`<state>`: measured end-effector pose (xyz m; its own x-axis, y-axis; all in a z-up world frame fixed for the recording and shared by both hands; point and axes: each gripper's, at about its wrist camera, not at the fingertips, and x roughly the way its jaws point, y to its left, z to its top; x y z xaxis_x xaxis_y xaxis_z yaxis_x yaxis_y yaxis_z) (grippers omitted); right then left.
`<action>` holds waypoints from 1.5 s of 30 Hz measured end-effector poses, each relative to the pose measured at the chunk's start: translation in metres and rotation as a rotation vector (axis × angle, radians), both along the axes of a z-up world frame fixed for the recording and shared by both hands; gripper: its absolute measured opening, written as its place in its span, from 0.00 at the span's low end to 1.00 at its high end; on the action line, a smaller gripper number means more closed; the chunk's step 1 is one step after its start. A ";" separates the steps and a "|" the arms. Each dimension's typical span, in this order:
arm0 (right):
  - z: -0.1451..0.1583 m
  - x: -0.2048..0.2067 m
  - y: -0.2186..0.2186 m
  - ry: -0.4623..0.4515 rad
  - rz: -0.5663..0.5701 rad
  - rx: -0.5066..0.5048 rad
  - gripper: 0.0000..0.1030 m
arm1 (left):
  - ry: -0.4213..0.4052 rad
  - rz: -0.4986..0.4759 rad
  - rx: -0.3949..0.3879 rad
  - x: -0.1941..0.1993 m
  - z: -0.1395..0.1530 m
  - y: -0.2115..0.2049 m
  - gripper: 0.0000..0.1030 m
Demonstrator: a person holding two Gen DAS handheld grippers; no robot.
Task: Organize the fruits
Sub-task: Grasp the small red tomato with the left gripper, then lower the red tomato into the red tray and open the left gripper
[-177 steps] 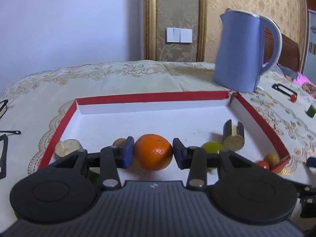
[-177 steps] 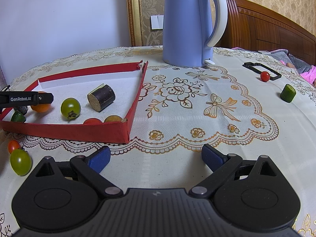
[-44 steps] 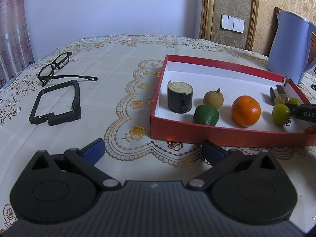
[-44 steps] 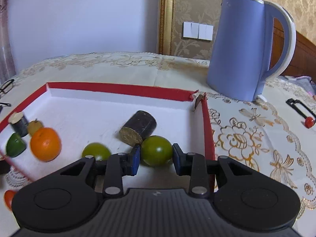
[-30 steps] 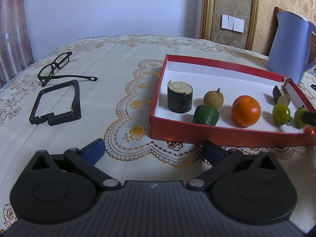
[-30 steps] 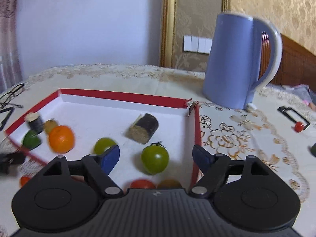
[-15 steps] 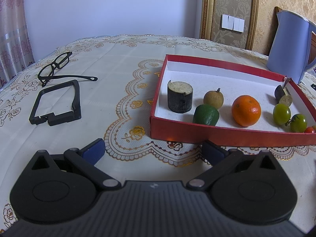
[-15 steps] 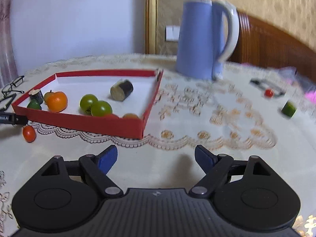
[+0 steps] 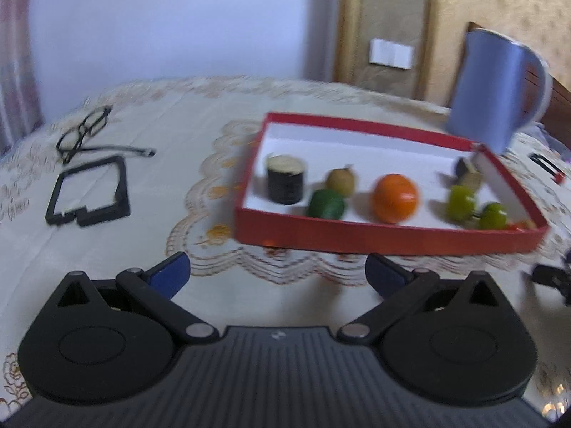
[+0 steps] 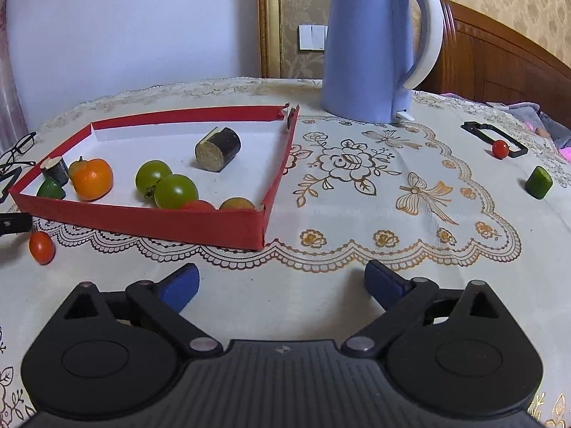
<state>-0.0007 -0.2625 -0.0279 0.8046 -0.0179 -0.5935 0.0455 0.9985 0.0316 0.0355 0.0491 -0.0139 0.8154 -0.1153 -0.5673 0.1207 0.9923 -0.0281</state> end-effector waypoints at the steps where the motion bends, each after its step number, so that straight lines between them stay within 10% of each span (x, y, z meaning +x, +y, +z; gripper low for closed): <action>1: 0.000 0.000 0.000 0.000 0.000 0.000 0.97 | -0.010 -0.015 0.011 -0.005 0.001 -0.004 1.00; 16: 0.000 0.000 0.000 -0.003 0.000 0.005 0.97 | -0.094 -0.151 0.057 -0.036 0.005 -0.052 1.00; 23: 0.000 0.000 -0.001 -0.005 0.001 0.008 0.97 | -0.021 -0.148 0.056 -0.023 -0.009 -0.059 0.76; 30: 0.000 0.000 -0.001 -0.006 0.001 0.011 0.97 | -0.004 -0.204 0.029 -0.023 -0.011 -0.060 0.24; 45: 0.000 0.000 -0.001 -0.007 0.001 0.012 0.97 | -0.062 -0.235 0.005 -0.002 0.022 -0.089 0.23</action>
<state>-0.0010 -0.2637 -0.0278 0.8090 -0.0101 -0.5877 0.0445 0.9980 0.0441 0.0335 -0.0401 0.0082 0.7995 -0.3035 -0.5183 0.3501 0.9367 -0.0086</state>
